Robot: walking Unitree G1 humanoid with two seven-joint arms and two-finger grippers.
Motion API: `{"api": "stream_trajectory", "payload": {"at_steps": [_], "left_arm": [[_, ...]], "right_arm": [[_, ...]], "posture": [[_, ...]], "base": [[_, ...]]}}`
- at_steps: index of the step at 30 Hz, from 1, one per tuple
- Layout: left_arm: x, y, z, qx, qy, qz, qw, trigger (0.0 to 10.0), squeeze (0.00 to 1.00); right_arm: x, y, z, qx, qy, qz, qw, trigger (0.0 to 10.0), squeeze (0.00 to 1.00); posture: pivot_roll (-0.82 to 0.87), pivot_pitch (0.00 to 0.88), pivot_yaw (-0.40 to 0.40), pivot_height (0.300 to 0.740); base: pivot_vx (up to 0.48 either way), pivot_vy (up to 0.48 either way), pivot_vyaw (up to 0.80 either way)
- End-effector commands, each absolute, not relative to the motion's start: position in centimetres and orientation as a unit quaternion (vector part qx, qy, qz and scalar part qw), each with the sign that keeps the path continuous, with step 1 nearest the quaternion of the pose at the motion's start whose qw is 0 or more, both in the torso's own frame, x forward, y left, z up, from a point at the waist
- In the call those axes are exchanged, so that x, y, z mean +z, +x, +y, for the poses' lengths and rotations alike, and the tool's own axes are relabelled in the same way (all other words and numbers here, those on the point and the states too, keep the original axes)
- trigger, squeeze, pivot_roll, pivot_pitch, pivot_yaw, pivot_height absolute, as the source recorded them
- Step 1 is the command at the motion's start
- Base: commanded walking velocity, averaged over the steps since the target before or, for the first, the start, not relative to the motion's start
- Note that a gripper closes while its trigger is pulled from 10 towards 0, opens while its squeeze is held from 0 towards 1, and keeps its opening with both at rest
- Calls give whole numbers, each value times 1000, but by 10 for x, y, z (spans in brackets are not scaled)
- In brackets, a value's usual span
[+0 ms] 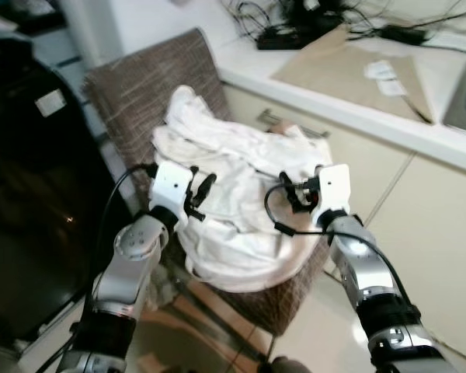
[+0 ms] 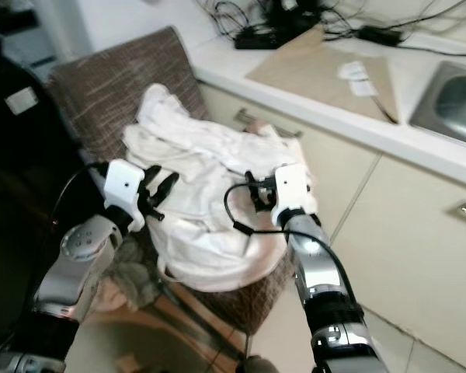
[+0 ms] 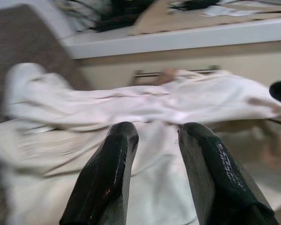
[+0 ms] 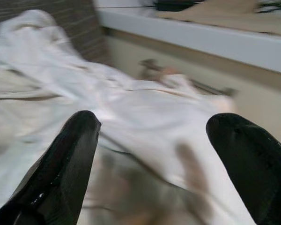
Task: Clothes washing
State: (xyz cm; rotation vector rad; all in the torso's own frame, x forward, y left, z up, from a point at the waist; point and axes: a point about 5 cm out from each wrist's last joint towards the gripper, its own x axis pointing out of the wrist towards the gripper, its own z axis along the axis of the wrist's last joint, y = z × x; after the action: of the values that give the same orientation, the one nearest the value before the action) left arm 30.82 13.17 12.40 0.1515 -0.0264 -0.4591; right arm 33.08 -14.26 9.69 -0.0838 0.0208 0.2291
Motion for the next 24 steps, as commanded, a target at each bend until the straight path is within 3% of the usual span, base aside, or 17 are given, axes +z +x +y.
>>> {"api": "stream_trajectory", "payload": {"at_steps": [1, 4, 8, 15, 16, 17, 24], "left_arm": [[128, 311, 130, -235, 82, -24, 968, 10000, 0], [128, 312, 129, -236, 82, -24, 968, 10000, 0], [124, 313, 130, -224, 77, -19, 971, 10000, 0], [109, 316, 160, -144, 43, 15, 989, 10000, 0], [106, 315, 165, -131, 31, 21, 991, 10000, 765], [106, 313, 166, -131, 23, 19, 991, 10000, 1000], [112, 316, 164, -136, -23, 9, 990, 10000, 1000]], "right_arm": [[102, 330, -145, 105, -41, -8, 994, 10000, 0], [103, 329, -148, 98, -43, -10, 994, 10000, 0], [104, 327, -153, 82, -48, -18, 995, 10000, 0], [103, 321, -156, 86, -55, -25, 994, 10000, 0], [103, 321, -156, 86, -54, -26, 994, 10000, 0], [104, 321, -156, 84, -50, -30, 995, 10000, 0], [107, 318, -162, 42, -4, -53, 998, 10000, 0]], "posture": [[-154, 0, 55, 719], [-159, 0, 56, 719], [-167, 0, 55, 719], [-167, 0, 48, 719], [-159, 0, 42, 719], [-153, 0, 37, 719], [-145, 0, 31, 719]], "base": [[0, 0, -800], [0, 0, -800], [0, 0, 0], [0, 0, -72], [0, 0, 0], [0, 0, 0], [0, 0, 0]]}}
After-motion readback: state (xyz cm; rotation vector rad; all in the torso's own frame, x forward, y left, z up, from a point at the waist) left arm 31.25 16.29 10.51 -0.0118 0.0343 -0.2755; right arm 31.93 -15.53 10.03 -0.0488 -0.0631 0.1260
